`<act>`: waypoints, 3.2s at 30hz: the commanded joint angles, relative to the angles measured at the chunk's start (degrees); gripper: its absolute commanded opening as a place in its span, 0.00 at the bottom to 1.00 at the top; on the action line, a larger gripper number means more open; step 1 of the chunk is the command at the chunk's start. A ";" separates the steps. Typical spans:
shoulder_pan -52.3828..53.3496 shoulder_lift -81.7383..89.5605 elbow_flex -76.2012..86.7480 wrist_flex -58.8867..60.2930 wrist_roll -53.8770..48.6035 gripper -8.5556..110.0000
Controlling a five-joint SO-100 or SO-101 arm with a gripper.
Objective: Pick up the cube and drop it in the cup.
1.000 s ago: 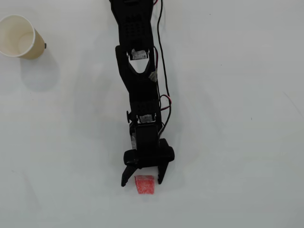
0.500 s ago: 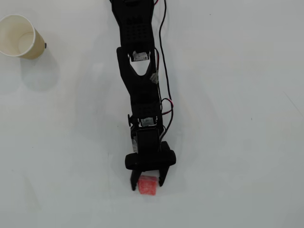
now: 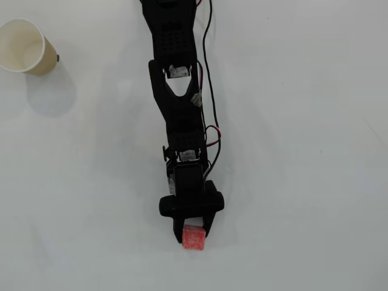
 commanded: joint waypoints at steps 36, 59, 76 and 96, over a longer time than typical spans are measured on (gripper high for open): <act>-0.18 44.30 41.22 -5.01 1.14 0.18; 7.56 101.60 82.27 -6.59 0.97 0.18; 25.22 119.27 92.64 -6.06 0.70 0.16; 47.02 128.50 94.57 13.27 0.53 0.13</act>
